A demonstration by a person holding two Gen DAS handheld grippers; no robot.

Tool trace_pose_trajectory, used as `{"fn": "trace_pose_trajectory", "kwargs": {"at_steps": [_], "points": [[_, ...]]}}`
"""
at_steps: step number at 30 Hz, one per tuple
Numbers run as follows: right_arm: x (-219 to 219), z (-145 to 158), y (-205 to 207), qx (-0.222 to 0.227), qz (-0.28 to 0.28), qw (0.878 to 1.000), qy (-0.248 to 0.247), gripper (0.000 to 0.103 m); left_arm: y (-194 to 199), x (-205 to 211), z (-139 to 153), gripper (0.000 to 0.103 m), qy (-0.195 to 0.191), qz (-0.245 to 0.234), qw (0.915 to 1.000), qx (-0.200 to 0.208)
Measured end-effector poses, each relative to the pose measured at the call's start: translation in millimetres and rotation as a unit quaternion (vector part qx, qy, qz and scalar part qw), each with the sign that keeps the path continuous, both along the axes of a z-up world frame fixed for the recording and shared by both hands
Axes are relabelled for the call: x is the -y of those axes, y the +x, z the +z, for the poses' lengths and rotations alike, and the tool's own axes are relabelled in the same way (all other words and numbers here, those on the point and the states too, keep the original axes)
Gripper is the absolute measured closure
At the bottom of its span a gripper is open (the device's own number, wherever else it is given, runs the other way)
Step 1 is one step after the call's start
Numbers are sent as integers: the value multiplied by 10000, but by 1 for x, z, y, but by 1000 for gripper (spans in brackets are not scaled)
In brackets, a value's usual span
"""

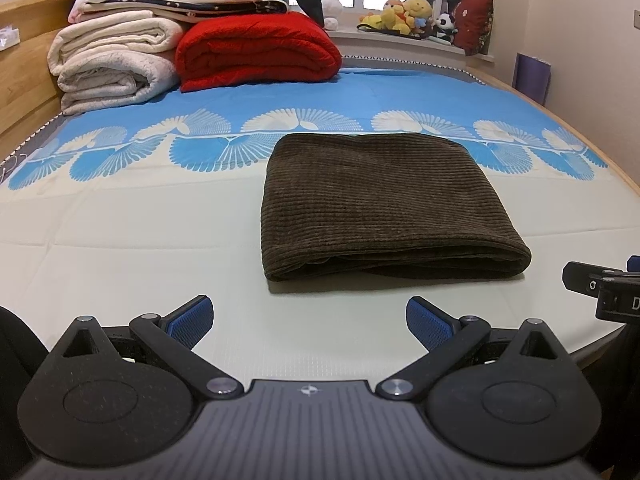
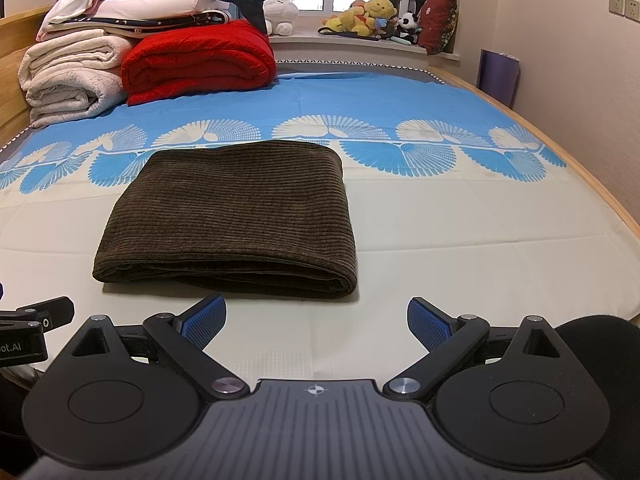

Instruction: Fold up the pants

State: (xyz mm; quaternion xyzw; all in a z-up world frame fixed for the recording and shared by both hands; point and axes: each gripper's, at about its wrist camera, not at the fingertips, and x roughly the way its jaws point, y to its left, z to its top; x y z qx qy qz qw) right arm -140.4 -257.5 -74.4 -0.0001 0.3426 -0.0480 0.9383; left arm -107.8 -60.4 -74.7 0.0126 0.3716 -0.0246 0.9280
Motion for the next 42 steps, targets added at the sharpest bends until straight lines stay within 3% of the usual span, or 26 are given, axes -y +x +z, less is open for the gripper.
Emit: {"fn": "trace_pose_trajectory", "kwargs": {"at_steps": [42], "points": [[-2,-1,0,10,-5,10000,3,6,-2,0,4,0,12,-113,9999,129]]}}
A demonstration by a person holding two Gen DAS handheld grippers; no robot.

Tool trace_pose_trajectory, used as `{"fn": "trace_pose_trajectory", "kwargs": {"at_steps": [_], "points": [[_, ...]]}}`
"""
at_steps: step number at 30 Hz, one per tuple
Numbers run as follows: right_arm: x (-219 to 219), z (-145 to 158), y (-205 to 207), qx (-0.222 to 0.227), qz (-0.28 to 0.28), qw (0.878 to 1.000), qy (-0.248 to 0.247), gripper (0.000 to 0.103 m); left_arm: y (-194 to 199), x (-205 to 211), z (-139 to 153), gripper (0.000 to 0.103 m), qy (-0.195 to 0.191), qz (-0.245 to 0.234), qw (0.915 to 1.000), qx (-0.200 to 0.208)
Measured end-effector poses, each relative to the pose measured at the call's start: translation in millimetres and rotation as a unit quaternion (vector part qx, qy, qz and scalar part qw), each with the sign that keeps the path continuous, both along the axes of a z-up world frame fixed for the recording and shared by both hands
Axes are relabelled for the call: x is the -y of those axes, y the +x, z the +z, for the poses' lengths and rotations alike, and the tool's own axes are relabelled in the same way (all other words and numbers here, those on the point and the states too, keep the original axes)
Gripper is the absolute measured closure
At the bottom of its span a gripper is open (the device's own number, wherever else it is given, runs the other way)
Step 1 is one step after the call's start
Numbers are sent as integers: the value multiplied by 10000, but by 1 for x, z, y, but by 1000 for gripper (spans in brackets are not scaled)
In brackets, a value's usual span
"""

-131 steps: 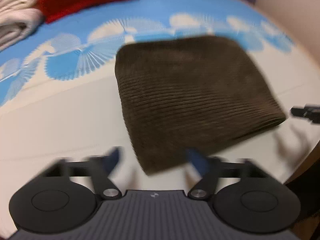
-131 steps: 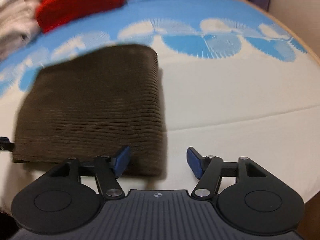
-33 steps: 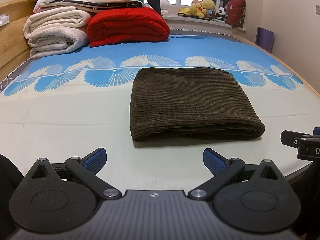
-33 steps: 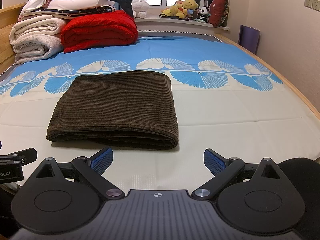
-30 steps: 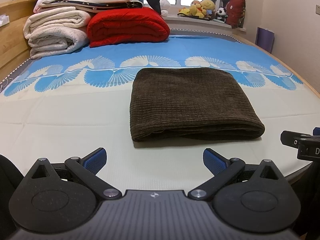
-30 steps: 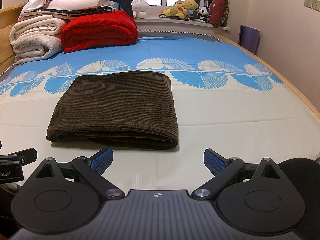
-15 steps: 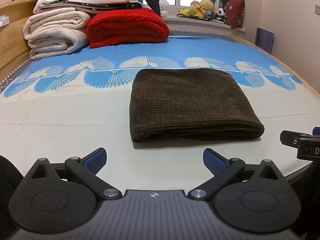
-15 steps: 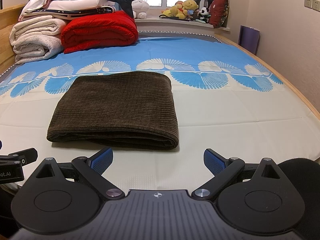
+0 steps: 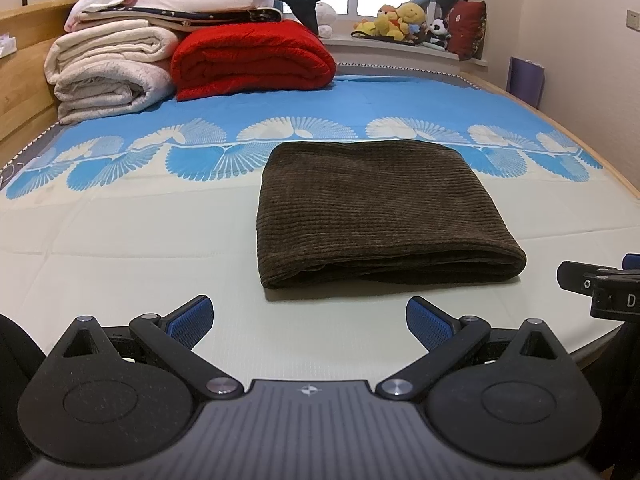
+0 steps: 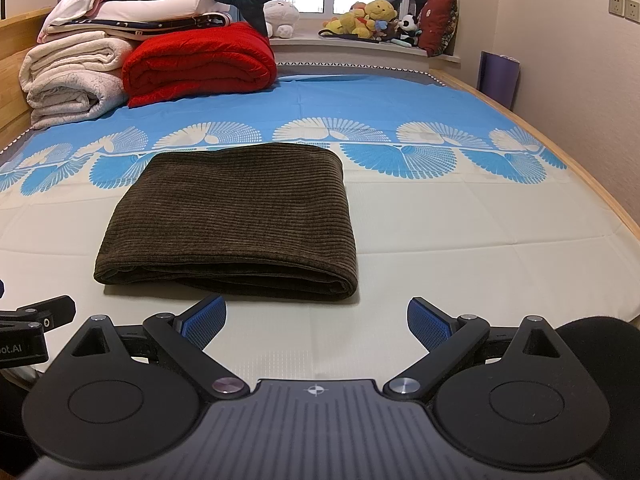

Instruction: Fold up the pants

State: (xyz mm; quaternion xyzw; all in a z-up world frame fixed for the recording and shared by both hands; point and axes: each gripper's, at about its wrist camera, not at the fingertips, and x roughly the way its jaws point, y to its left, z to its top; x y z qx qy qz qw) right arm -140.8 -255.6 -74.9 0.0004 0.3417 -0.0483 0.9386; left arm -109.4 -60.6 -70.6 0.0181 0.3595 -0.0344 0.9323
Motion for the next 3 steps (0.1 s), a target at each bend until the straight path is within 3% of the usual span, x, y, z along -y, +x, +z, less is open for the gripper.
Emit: {"fn": "trace_pose_trajectory", "kwargs": {"at_steps": [3], "points": [[0,0,0,-2,-1,10000,-2,6,1,0,0,0,15,22,10000,-15]]}}
